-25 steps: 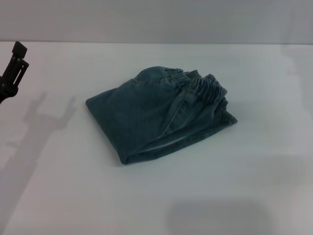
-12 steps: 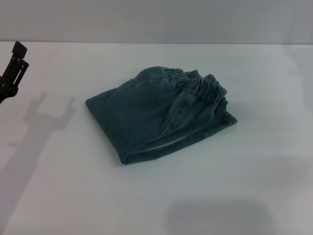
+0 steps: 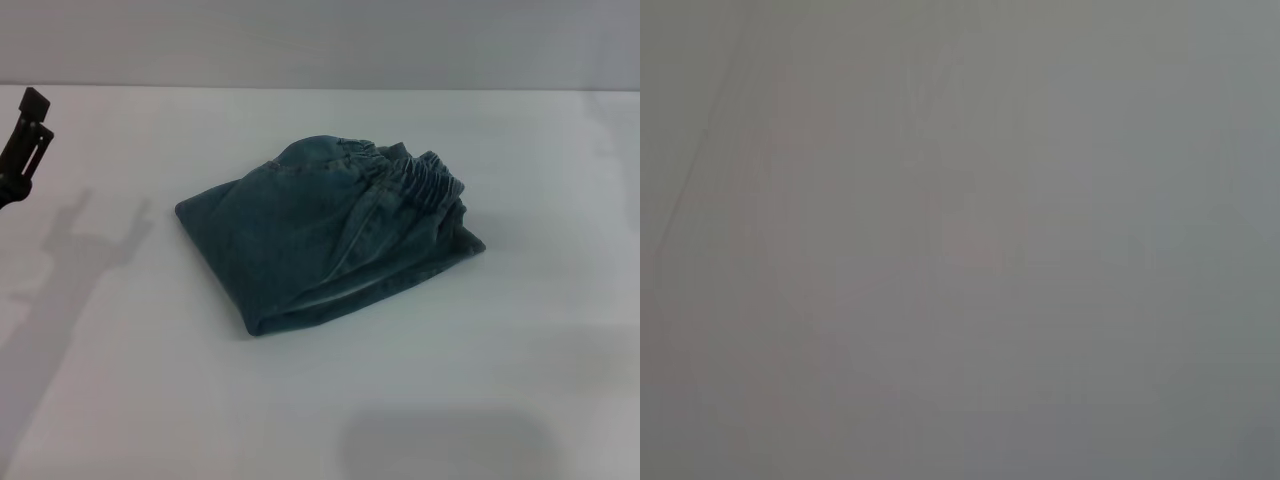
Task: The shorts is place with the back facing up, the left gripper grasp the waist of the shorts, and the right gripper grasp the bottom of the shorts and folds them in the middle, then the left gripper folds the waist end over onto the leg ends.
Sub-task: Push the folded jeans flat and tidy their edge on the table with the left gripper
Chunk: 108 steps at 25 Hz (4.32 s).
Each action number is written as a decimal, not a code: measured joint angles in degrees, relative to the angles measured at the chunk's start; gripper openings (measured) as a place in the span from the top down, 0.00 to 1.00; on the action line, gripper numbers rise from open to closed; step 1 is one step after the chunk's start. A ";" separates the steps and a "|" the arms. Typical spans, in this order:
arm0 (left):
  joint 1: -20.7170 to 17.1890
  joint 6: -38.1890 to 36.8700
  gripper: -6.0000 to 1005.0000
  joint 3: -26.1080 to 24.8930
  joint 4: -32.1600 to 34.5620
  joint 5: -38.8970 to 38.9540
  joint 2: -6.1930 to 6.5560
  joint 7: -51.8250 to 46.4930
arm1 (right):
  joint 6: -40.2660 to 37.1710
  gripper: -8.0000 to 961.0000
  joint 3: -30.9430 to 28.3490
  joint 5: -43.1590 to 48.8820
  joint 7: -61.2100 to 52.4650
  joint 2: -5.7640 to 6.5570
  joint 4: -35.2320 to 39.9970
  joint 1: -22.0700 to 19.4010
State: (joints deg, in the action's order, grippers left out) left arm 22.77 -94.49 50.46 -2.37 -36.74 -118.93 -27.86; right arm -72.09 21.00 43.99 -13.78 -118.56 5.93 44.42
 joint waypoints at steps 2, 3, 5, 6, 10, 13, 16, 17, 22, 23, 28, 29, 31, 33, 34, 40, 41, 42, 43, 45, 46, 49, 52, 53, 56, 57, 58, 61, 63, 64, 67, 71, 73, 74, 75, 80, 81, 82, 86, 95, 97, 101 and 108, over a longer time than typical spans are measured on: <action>-0.09 -0.02 0.18 -0.07 0.00 0.00 0.02 0.00 | -0.58 0.39 0.00 -0.01 -0.01 0.00 -0.03 -0.79; -0.21 -0.04 0.18 -0.13 0.00 0.06 0.06 0.00 | -0.69 0.39 0.00 -0.03 -0.02 0.00 -0.03 -1.07; -0.30 -0.06 0.18 -0.20 0.00 0.25 0.12 0.00 | -0.84 0.39 0.00 -0.04 -0.02 0.00 -0.04 -1.84; -0.32 -0.06 0.18 -0.24 0.00 0.35 0.15 0.01 | -0.87 0.39 0.00 -0.04 -0.02 -0.02 -0.01 -2.32; -0.37 -0.04 0.18 -0.47 0.10 0.51 0.22 0.19 | -1.27 0.39 -0.12 -0.20 -0.03 -0.13 0.22 -3.93; -0.22 -0.04 0.18 -1.13 0.57 0.60 0.30 0.13 | -2.08 0.39 -0.23 -0.37 -0.03 -0.20 0.19 -5.44; 0.06 -0.05 0.18 -1.17 0.85 0.62 0.36 0.23 | -2.93 0.39 -0.26 -0.52 -0.02 -0.27 -0.01 -6.97; 0.11 -0.04 0.18 -1.17 1.00 0.62 0.36 0.36 | -3.27 0.39 -0.26 -0.53 -0.03 -0.30 -0.04 -7.48; 0.21 0.25 0.18 -2.20 2.07 0.62 0.38 0.73 | -5.72 0.39 -0.26 -0.53 -0.11 -0.42 -1.50 -9.87; 0.27 0.31 0.18 -2.44 2.18 0.62 0.38 0.92 | -6.07 0.39 -0.26 -0.57 -0.12 -0.42 -1.81 -10.14; 0.78 0.51 0.18 -3.13 2.37 0.62 0.38 2.66 | -7.31 0.39 -0.22 -1.33 -0.55 -0.44 -2.96 -10.79; 0.78 0.51 0.18 -3.13 2.37 0.62 0.38 2.66 | -7.38 0.39 -0.13 -1.36 -0.67 -0.45 -3.01 -10.78; 1.44 1.06 0.18 -3.53 2.29 0.62 0.36 3.95 | -7.38 0.39 0.15 -1.36 -0.85 -0.44 -3.04 -10.63; 2.40 2.14 0.18 -3.96 1.96 0.62 0.32 4.96 | -7.27 0.39 0.29 -1.36 -0.85 -0.44 -3.05 -10.41; 2.40 2.14 0.18 -3.96 1.96 0.62 0.32 4.96 | -7.19 0.39 0.30 -1.37 -0.86 -0.45 -3.05 -10.33; 3.62 3.63 0.18 -4.42 1.76 0.61 0.20 6.07 | -5.77 0.39 0.04 -1.38 -0.55 -0.32 -2.91 -9.61; 3.62 3.63 0.18 -4.49 1.76 0.62 0.20 6.07 | -5.53 0.39 -0.04 -1.38 -0.55 -0.30 -2.83 -9.47; 3.65 3.64 0.18 -4.63 1.75 0.61 0.17 6.07 | -5.21 0.39 -0.10 -1.38 -0.56 -0.27 -2.70 -9.28; 3.68 3.64 0.18 -4.73 1.75 0.61 0.15 6.07 | -4.99 0.39 -0.14 -1.38 -0.57 -0.25 -2.62 -9.10; 3.69 3.57 0.18 -4.76 1.72 0.61 0.07 6.07 | -4.80 0.39 -0.15 -1.38 -0.58 -0.21 -2.51 -8.79; 3.69 3.51 0.18 -4.77 1.71 0.61 0.04 6.07 | -4.77 0.39 -0.14 -1.38 -0.57 -0.20 -2.47 -8.62; 3.69 3.27 0.18 -4.76 1.53 0.59 -0.08 6.07 | -4.75 0.39 -0.11 -1.38 -0.39 -0.19 -2.38 -8.07; 3.68 3.15 0.18 -4.76 1.40 0.49 -0.09 5.90 | -4.73 0.39 -0.22 -1.38 -0.40 -0.18 -2.02 -7.71; 3.68 3.12 0.18 -4.75 1.39 0.40 -0.09 5.82 | -4.73 0.39 -0.24 -1.38 -0.43 -0.17 -1.88 -7.59; 3.68 2.97 0.18 -4.75 1.40 0.23 -0.09 5.60 | -4.81 0.39 -0.16 -1.38 -0.70 -0.21 -1.80 -7.40; 3.68 2.83 0.18 -4.75 1.39 0.20 -0.08 5.51 | -4.81 0.39 -0.16 -1.38 -0.70 -0.21 -1.80 -7.40; 3.68 2.66 0.18 -4.72 1.39 0.19 -0.07 5.49 | -4.83 0.39 -0.06 -1.38 -0.72 -0.23 -1.80 -7.36; 3.83 2.33 0.18 -4.48 1.40 0.17 -0.06 5.44 | -4.84 0.39 0.20 -1.38 -0.74 -0.26 -1.80 -7.21; 4.11 2.30 0.18 -4.37 1.35 0.11 -0.05 5.44 | -4.83 0.39 0.26 -1.38 -0.74 -0.26 -1.80 -7.04; 4.22 2.29 0.18 -4.36 1.28 0.09 -0.03 5.44 | -4.82 0.39 0.28 -1.38 -0.73 -0.26 -1.82 -6.94; 4.42 2.29 0.18 -4.50 1.15 0.07 0.02 5.44 | -4.76 0.39 0.28 -1.27 -0.62 -0.26 -1.96 -6.57; 4.53 2.28 0.18 -4.46 1.14 0.07 0.11 5.44 | -4.73 0.39 0.27 -1.25 -0.56 -0.27 -2.10 -6.03; 4.55 2.28 0.18 -4.37 1.06 0.07 0.11 5.44 | -4.72 0.39 0.27 -1.15 -0.53 -0.26 -2.14 -5.85; 4.55 2.28 0.18 -4.34 1.01 0.07 0.11 5.44 | -4.71 0.39 0.27 -1.10 -0.51 -0.27 -2.15 -5.77; 4.56 2.29 0.18 -4.32 0.98 0.08 0.11 5.45 | -4.72 0.39 0.27 -1.08 -0.49 -0.27 -2.17 -5.70; 4.56 2.28 0.18 -4.31 0.96 0.09 0.11 5.45 | -3.75 0.39 0.27 -1.07 -0.50 -0.27 -2.23 -5.28; 4.56 2.29 0.18 -4.31 0.96 0.09 0.11 5.44 | -3.53 0.39 0.26 -1.08 -0.58 -0.27 -2.20 -5.25; 4.56 2.28 0.18 -4.31 0.96 0.09 0.12 5.45 | -3.38 0.39 0.27 -1.07 -0.65 -0.27 -2.16 -5.21; 4.53 2.29 0.18 -4.31 0.96 0.09 0.11 5.44 | -3.30 0.39 0.29 -1.07 -0.72 -0.26 -2.12 -5.10; 4.48 1.69 0.18 -4.32 0.88 0.09 0.07 5.42 | -2.85 0.39 0.62 -0.91 -0.74 -0.32 -2.33 -4.49; 4.50 1.68 0.18 -4.32 0.98 0.09 0.08 5.40 | -2.61 0.39 0.69 -0.89 -0.74 -0.34 -2.35 -4.23; 4.52 1.67 0.18 -4.32 0.98 0.09 0.11 5.38 | -2.57 0.39 0.71 -0.89 -0.75 -0.35 -2.35 -4.01; 4.18 1.14 0.18 -4.29 0.96 0.04 0.12 5.19 | -2.60 0.39 0.71 -0.89 -0.78 -0.45 -2.44 -3.97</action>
State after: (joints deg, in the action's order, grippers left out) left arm 26.96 -93.34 46.17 -1.41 -36.70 -118.82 -22.67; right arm -74.69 21.71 43.10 -14.55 -119.01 3.49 40.45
